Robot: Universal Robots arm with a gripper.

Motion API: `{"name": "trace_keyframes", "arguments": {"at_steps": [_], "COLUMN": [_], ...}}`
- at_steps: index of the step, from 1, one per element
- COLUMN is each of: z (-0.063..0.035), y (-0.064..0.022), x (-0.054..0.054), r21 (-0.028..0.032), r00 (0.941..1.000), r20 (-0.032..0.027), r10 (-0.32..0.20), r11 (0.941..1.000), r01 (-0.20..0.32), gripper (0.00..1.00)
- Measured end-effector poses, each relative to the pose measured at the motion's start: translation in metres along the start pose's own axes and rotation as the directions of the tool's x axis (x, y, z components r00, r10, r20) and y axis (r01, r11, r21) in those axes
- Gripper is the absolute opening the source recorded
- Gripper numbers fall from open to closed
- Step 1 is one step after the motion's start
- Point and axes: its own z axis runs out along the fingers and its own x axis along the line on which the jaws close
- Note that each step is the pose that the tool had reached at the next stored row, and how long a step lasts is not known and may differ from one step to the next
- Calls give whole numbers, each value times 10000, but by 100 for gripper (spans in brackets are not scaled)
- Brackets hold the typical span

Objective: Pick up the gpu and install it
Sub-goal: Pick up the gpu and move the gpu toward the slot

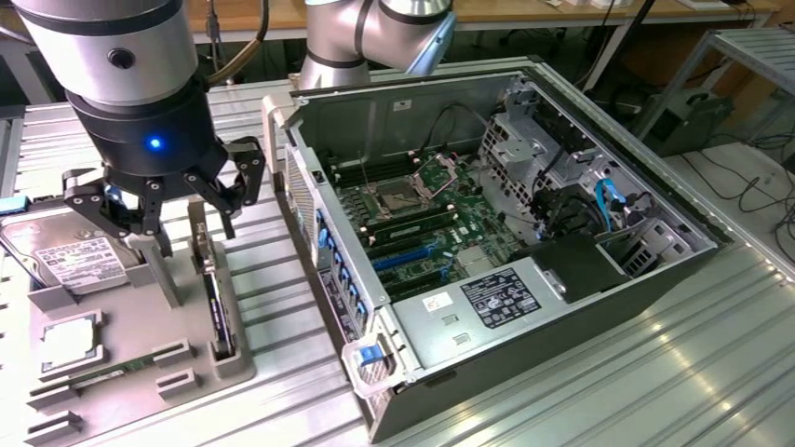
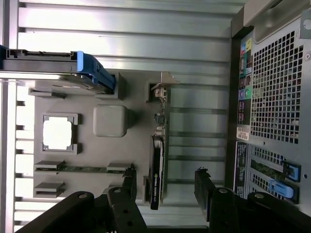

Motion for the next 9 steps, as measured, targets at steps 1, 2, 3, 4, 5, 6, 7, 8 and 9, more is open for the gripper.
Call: {"name": "trace_keyframes", "arguments": {"at_steps": [1,2,3,4,5,6,7,8,9], "z": [4,10,14,19,25,30,35,40,45], "y": [0,-1,-1,-1,-1,-1,-2,-2,-2], "x": [0,0,0,1,1,1,1,1,1], "r21": [0,-1,-1,-1,-1,-2,-3,-3,-3], "r00": [10000,10000,10000,10000,10000,10000,10000,10000,10000], "r20": [0,1,1,1,0,0,0,0,0], "r10": [0,0,0,1,1,0,1,1,1], "r11": [10000,10000,10000,10000,10000,10000,10000,10000,10000], "r01": [0,0,0,-1,-1,0,-1,-1,-1], "gripper": [60,60,60,60,60,60,60,60,60]}}
